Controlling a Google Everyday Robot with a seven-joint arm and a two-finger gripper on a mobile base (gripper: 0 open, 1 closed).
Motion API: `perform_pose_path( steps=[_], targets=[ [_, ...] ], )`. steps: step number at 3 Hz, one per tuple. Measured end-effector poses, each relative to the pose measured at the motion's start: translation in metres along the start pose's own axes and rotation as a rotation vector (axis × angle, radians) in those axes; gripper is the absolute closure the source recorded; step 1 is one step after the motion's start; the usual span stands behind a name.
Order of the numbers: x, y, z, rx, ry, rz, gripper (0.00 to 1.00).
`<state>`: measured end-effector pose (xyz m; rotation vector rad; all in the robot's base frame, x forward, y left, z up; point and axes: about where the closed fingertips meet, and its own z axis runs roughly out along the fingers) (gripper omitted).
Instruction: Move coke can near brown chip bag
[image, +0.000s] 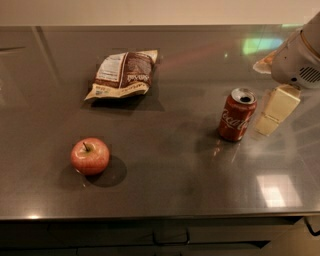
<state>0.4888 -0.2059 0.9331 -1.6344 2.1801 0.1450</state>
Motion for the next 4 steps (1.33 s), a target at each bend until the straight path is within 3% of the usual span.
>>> perform_pose_path(
  steps=[2, 4],
  targets=[
    [-0.0014, -0.0075, 0.0197, -0.021, -0.01, 0.013, 0.0],
    [0.0002, -0.0093, 0.0237, -0.029, -0.009, 0.013, 0.4]
  ],
)
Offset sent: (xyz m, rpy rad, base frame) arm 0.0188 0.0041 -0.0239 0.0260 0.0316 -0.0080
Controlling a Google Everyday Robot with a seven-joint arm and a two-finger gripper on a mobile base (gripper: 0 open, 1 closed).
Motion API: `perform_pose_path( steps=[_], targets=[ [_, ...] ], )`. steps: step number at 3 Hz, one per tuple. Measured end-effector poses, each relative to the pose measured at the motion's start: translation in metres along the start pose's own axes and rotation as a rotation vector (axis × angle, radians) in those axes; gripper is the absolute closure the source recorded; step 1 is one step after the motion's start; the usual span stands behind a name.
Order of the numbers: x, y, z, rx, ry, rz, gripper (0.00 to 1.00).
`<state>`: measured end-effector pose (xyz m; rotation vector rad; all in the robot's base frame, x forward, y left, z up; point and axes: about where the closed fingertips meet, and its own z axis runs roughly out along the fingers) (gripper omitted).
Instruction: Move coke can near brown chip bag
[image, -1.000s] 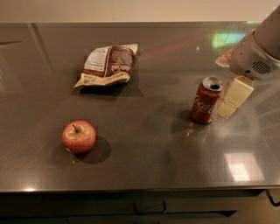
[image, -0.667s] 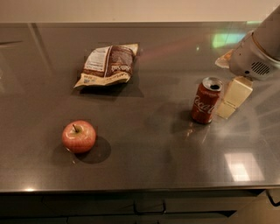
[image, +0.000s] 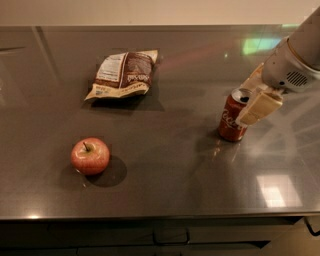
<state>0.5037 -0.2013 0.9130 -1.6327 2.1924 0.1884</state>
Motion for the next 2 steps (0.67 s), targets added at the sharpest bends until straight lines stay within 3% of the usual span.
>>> perform_pose_path(
  steps=[2],
  targets=[
    [-0.01, -0.008, 0.002, -0.007, 0.013, -0.011, 0.87]
  ],
)
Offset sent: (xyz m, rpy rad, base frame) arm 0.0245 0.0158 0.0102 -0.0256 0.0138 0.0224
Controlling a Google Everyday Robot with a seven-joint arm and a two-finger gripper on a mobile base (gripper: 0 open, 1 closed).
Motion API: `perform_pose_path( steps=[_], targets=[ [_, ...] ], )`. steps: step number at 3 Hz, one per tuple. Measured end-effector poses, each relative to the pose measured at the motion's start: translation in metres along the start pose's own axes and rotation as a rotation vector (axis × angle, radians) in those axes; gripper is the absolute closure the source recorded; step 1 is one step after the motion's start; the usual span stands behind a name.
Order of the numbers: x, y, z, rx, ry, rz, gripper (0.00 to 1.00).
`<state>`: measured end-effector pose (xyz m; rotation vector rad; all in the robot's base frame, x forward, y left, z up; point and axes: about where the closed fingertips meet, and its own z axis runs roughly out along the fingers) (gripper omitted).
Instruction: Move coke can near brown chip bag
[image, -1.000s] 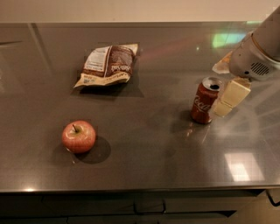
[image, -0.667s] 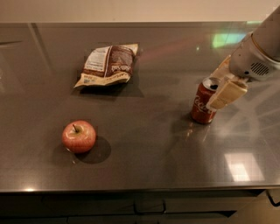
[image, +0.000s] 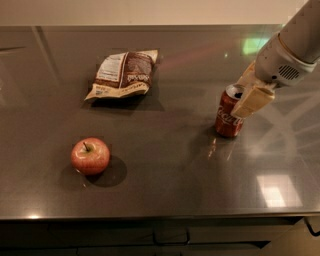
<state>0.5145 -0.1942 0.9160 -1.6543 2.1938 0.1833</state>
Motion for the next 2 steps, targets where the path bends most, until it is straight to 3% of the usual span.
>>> perform_pose_path(
  steps=[1, 2],
  targets=[
    [-0.022, -0.015, 0.003, -0.008, 0.011, -0.008, 1.0],
    [-0.05, -0.035, 0.013, -0.027, 0.012, -0.012, 1.0]
  ],
)
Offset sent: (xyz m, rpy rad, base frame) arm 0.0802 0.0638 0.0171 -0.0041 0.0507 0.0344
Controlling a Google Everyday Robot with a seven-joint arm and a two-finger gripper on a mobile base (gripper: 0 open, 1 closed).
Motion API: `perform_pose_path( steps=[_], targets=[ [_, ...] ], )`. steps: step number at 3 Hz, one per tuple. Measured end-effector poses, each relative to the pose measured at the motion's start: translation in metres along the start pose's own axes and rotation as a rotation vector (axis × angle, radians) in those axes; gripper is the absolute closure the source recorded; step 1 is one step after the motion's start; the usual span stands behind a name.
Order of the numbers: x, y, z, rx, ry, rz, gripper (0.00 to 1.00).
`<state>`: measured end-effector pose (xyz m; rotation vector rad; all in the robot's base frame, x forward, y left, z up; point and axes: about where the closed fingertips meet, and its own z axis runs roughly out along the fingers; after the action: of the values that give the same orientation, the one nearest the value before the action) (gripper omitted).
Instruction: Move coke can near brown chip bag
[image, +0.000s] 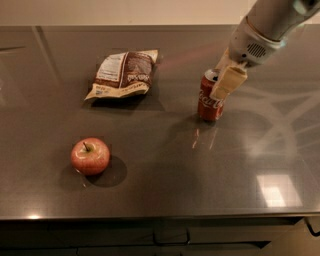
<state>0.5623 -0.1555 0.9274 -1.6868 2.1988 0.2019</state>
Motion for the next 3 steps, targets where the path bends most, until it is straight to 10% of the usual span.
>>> perform_pose_path(
  steps=[3],
  targets=[
    [-0.082, -0.031, 0.033, -0.046, -0.098, -0.044, 1.0]
  ],
)
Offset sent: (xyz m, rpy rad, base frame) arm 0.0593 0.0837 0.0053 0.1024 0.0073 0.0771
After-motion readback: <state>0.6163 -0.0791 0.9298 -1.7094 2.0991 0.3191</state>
